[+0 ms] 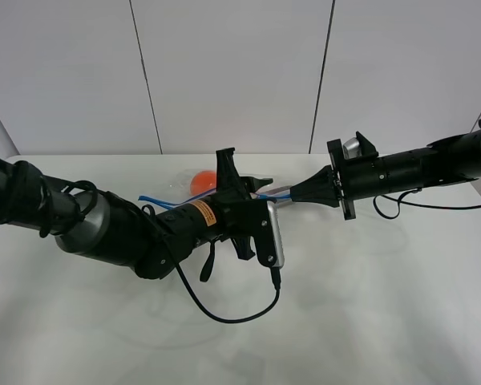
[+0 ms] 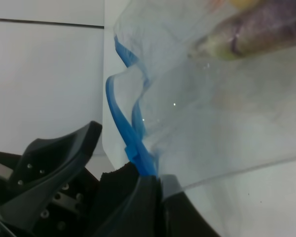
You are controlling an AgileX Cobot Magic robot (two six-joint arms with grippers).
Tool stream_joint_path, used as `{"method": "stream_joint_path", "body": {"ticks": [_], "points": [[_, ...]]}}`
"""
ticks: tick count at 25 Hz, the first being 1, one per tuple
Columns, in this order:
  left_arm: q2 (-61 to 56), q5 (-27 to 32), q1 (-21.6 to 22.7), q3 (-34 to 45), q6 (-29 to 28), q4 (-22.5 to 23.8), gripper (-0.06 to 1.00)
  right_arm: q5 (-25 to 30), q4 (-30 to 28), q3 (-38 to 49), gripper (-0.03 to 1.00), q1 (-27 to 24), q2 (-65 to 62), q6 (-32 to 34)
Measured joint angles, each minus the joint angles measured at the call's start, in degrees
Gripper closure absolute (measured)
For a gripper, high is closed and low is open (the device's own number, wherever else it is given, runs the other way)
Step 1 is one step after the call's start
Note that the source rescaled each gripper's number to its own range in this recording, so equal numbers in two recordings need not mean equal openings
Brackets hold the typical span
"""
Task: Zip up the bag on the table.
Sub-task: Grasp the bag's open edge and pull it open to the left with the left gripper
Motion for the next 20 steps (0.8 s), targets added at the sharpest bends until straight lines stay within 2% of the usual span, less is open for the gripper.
{"method": "stream_joint_path", "body": {"ticks": [3, 8, 15, 20], "points": [[0.0, 0.0, 0.0, 0.0, 0.0, 0.09, 0.67, 0.0, 0.06, 0.0, 0.96, 0.0, -0.07, 0.0], [0.05, 0.44, 0.0, 0.0, 0.0, 0.29, 0.92, 0.0, 0.21, 0.0, 0.96, 0.0, -0.18, 0.0], [0.05, 0.48, 0.35, 0.0, 0.0, 0.66, 0.94, 0.0, 0.41, 0.0, 0.96, 0.0, -0.18, 0.04], [0.05, -0.9, 3.72, 2.17, 0.0, 1.58, 0.94, -0.13, 0.71, 0.0, 0.96, 0.0, -0.18, 0.04]]}}
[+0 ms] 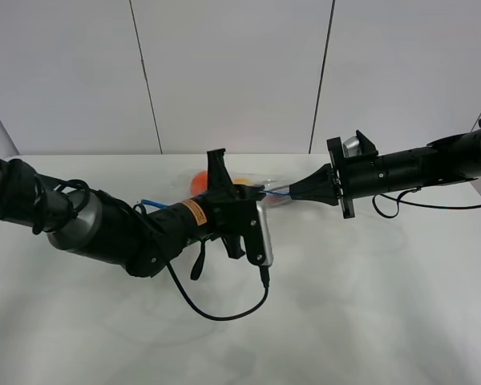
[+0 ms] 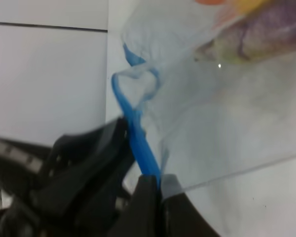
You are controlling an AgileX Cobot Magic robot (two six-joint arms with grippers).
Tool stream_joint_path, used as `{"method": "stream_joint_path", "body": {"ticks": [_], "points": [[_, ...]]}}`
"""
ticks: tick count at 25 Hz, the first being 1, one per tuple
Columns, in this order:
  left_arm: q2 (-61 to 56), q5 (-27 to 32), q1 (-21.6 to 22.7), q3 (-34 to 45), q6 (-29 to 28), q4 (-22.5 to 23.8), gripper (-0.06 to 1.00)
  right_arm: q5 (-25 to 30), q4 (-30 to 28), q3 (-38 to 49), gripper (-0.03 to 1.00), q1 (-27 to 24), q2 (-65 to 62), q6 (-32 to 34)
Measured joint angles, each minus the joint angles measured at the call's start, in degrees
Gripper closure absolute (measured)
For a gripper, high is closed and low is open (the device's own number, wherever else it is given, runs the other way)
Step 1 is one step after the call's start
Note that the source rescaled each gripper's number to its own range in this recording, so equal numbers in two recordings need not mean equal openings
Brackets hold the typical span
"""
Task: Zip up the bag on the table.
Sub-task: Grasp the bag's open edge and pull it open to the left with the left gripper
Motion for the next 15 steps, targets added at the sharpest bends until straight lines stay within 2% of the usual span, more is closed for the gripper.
{"method": "stream_joint_path", "body": {"ticks": [8, 15], "points": [[0.0, -7.83, 7.33, 6.39, 0.0, 0.69, 0.94, -0.02, -0.05, 0.0, 0.96, 0.06, 0.0, 0.0], [-0.05, -9.53, 11.63, 9.67, 0.0, 1.39, 0.94, 0.03, 0.0, 0.0, 0.96, 0.6, 0.0, 0.0]]}}
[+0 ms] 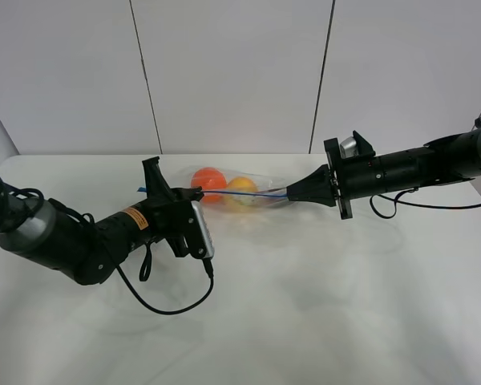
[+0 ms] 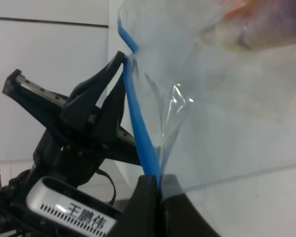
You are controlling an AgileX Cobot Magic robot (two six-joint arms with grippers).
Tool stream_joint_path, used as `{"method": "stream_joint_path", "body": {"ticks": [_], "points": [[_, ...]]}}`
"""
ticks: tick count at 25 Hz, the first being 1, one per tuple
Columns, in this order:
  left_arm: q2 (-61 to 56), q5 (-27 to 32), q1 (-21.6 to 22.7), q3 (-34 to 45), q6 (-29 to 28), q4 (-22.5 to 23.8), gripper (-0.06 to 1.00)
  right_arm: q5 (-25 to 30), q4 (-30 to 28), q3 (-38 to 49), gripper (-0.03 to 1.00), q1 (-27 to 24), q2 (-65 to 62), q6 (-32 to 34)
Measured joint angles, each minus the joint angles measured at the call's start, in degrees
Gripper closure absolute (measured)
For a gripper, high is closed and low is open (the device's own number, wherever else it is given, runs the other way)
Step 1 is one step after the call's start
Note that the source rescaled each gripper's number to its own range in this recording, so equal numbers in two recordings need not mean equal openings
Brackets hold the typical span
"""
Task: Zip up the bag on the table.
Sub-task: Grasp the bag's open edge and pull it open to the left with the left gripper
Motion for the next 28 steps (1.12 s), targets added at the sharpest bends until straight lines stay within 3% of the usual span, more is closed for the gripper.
{"method": "stream_joint_path", "body": {"ticks": [20, 28], "points": [[0.0, -2.54, 13.42, 1.68, 0.0, -1.39, 0.94, 0.0, -0.07, 0.0, 0.97, 0.02, 0.0, 0.0], [0.0, -2.66, 13.86, 1.68, 0.0, -0.83, 0.94, 0.02, 0.09, -0.05, 0.97, 0.02, 0.0, 0.0]]}}
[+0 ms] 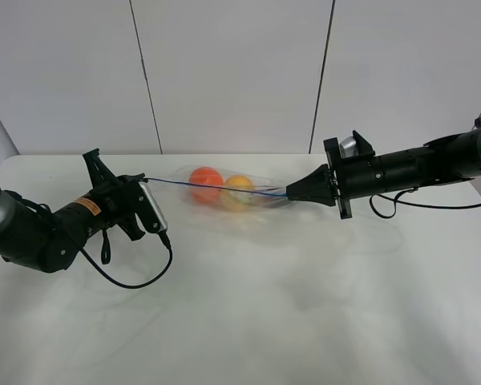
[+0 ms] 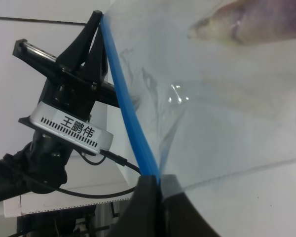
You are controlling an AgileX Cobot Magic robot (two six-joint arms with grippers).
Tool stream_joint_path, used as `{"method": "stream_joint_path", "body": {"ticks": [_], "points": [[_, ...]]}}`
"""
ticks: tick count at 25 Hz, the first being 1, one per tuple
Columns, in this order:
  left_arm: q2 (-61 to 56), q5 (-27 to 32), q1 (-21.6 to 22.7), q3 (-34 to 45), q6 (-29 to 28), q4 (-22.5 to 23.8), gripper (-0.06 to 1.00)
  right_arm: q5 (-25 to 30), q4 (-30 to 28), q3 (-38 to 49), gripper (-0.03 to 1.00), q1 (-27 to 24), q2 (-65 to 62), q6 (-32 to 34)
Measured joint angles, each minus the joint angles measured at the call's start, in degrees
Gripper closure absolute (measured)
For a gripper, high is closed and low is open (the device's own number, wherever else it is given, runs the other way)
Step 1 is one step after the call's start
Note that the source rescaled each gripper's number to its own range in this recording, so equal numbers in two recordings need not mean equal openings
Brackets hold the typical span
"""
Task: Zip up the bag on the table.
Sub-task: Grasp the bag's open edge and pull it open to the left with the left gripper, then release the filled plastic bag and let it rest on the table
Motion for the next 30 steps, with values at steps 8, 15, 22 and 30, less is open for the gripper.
{"method": "stream_joint_path", "body": {"ticks": [8, 15, 22, 30], "points": [[0.0, 0.0, 0.26, 0.0, -4.9, -1.1, 0.84, 0.0, -0.32, 0.0, 0.97, 0.0, 0.0, 0.0], [0.0, 0.0, 1.45, 0.0, -12.75, -3.17, 0.15, 0.05, -0.98, 0.0, 0.97, -0.13, 0.0, 0.0], [0.0, -0.22, 6.9, 0.0, -13.57, -3.75, 0.0, 0.05, -1.09, 0.0, 0.97, -0.13, 0.0, 0.0], [0.0, -1.03, 7.99, -0.37, -36.06, -13.64, -0.01, 0.05, -1.09, 0.0, 0.97, -0.13, 0.0, 0.0]]}}
